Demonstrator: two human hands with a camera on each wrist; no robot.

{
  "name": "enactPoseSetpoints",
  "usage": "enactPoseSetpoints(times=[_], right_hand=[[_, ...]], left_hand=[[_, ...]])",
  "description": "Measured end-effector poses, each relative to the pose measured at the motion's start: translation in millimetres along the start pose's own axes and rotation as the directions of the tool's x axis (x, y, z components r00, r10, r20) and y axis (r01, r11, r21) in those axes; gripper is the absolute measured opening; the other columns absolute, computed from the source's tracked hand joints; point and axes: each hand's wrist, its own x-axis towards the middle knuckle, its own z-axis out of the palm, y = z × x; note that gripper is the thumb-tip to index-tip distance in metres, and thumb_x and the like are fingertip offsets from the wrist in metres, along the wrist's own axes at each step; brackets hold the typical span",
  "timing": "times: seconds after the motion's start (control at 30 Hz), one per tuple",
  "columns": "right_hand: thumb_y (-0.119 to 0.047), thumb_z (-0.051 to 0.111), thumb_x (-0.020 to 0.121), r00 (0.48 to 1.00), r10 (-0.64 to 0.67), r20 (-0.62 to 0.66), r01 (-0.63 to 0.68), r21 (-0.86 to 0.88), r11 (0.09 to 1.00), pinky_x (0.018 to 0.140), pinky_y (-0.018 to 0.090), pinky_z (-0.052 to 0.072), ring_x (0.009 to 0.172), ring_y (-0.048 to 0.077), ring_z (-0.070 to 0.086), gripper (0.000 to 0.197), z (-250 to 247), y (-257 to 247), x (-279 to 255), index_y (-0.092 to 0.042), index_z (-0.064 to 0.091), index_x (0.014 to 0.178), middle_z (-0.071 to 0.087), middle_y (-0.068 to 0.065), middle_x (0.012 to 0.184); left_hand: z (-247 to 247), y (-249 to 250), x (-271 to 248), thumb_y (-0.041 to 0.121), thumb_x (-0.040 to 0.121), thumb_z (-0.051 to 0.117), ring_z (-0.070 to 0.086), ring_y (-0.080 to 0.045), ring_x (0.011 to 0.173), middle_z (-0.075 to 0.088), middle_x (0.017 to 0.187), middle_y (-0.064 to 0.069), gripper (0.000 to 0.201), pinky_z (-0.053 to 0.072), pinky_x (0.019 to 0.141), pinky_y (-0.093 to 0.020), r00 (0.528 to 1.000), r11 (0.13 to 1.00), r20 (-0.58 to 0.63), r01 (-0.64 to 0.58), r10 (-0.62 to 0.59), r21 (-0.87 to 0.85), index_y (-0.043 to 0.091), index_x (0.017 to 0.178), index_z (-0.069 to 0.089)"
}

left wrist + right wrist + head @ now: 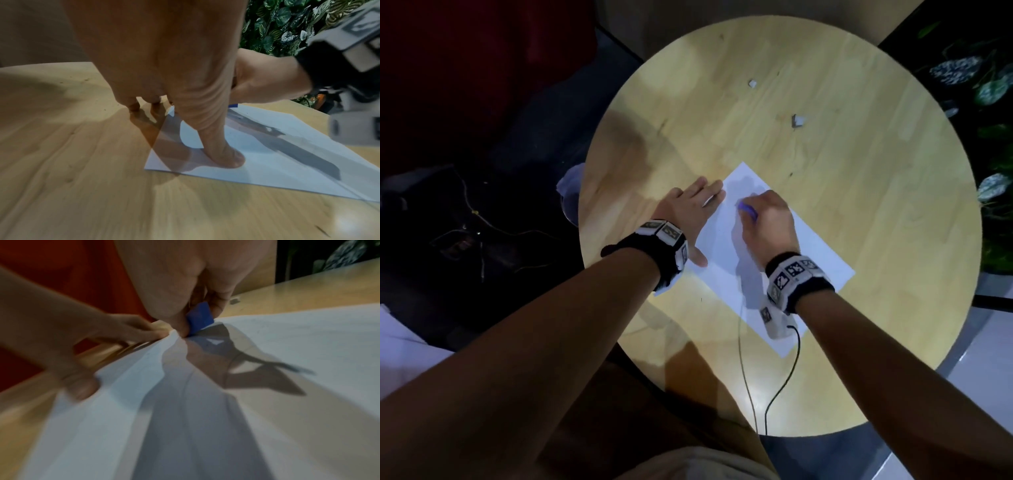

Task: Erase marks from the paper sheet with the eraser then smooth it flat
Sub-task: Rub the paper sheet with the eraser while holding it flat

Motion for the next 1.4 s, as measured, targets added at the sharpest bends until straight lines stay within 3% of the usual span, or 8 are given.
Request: enactPoseSetpoints(times=[0.27, 0.5, 0.63, 0.73, 0.83, 0.93, 1.17, 1.4], right_hand=[[-0.001, 0.065, 0.082, 0.948, -0.241, 0.207, 0.216, 0.138, 0.967, 0.071, 0.022, 0.038, 0.074, 0.025, 0.053, 0.012, 5.3, -18.4, -67.7, -0.008, 0.069, 0.09, 0.057, 0.006, 0.083], [-0.006, 0.062, 0.085, 0.999, 0.049, 0.008, -0.05, 0.151, 0.987, 0.079, 0.037, 0.047, 0.086, 0.026, 0.055, 0.016, 1.2, 25.2, -59.4, -0.015, 0.069, 0.097, 0.06, 0.002, 0.095], [-0.007, 0.064, 0.083, 0.998, 0.069, -0.011, -0.067, 0.121, 0.99, 0.08, 0.044, 0.048, 0.09, 0.029, 0.056, 0.017, 0.2, 25.0, -60.4, -0.017, 0.069, 0.095, 0.064, 0.001, 0.102], [0.0, 0.064, 0.082, 0.999, 0.005, 0.041, -0.01, 0.12, 0.993, 0.09, 0.031, 0.044, 0.101, 0.027, 0.057, 0.019, -3.2, 25.9, -59.7, -0.011, 0.071, 0.096, 0.066, 0.005, 0.11], [0.002, 0.064, 0.084, 0.991, -0.059, 0.116, 0.042, 0.144, 0.989, 0.091, 0.013, 0.033, 0.106, 0.021, 0.055, 0.016, -8.1, 29.1, -55.8, -0.009, 0.071, 0.093, 0.065, 0.006, 0.113], [-0.001, 0.065, 0.083, 0.986, -0.108, 0.127, 0.091, 0.133, 0.987, 0.085, 0.021, 0.04, 0.095, 0.023, 0.055, 0.013, -10.4, 31.2, -48.6, -0.01, 0.071, 0.091, 0.062, 0.004, 0.1], [-0.008, 0.064, 0.086, 0.992, 0.117, -0.044, -0.108, 0.175, 0.979, 0.08, 0.033, 0.049, 0.088, 0.027, 0.059, 0.015, 4.2, 16.5, -33.2, -0.011, 0.071, 0.099, 0.06, 0.007, 0.096], [-0.006, 0.065, 0.084, 0.98, -0.166, 0.112, 0.155, 0.103, 0.983, 0.071, 0.034, 0.049, 0.077, 0.032, 0.058, 0.012, -2.7, 4.4, -32.9, -0.007, 0.071, 0.094, 0.061, 0.011, 0.088]], left_hand=[[0.6, 1.9, -3.7, 0.076, 0.064, 0.07, -0.006, -0.024, 0.153, -0.01, 0.166, -0.001, 0.136, 0.027, 0.114, -0.038, 0.999, 1.0, -0.05, 0.006, -0.005, 0.028, 0.014, 0.158, -0.004], [-5.4, 15.3, -14.8, 0.082, 0.065, 0.063, 0.016, -0.026, 0.146, 0.022, 0.154, -0.01, 0.123, 0.036, 0.105, -0.037, 0.99, 0.988, -0.134, -0.024, 0.046, 0.155, -0.001, 0.147, 0.027], [11.5, 13.8, -23.3, 0.074, 0.077, 0.061, 0.038, -0.029, 0.138, 0.055, 0.129, -0.015, 0.078, 0.04, 0.099, -0.036, 0.911, 0.973, -0.341, -0.218, 0.23, 0.075, -0.001, 0.097, 0.072], [7.7, 13.8, -23.4, 0.05, 0.073, 0.082, 0.057, -0.028, 0.104, 0.062, 0.106, -0.013, 0.05, 0.034, 0.074, -0.031, 0.891, 0.955, -0.407, -0.271, 0.201, -0.12, 0.003, 0.06, 0.071], [6.5, 14.1, -15.6, 0.036, 0.076, 0.084, 0.051, -0.026, 0.119, 0.049, 0.132, -0.011, 0.044, 0.045, 0.087, -0.032, 0.943, 0.909, -0.322, -0.207, 0.086, -0.362, -0.001, 0.096, 0.072], [14.6, 11.2, -9.6, 0.052, 0.073, 0.081, 0.021, -0.023, 0.149, 0.019, 0.163, -0.01, 0.104, 0.028, 0.118, -0.034, 0.955, 0.909, -0.289, -0.175, 0.064, -0.379, 0.002, 0.151, 0.034], [23.4, 15.2, -6.3, 0.081, 0.066, 0.066, -0.007, -0.017, 0.153, -0.012, 0.166, -0.003, 0.134, 0.009, 0.124, -0.038, 0.98, 0.969, -0.188, -0.107, 0.065, -0.223, 0.008, 0.159, 0.002], [15.7, 19.6, -4.1, 0.082, 0.074, 0.056, -0.018, -0.019, 0.151, -0.027, 0.162, -0.006, 0.13, 0.0, 0.123, -0.036, 0.994, 0.989, -0.086, -0.078, 0.067, -0.125, 0.009, 0.156, -0.014]])
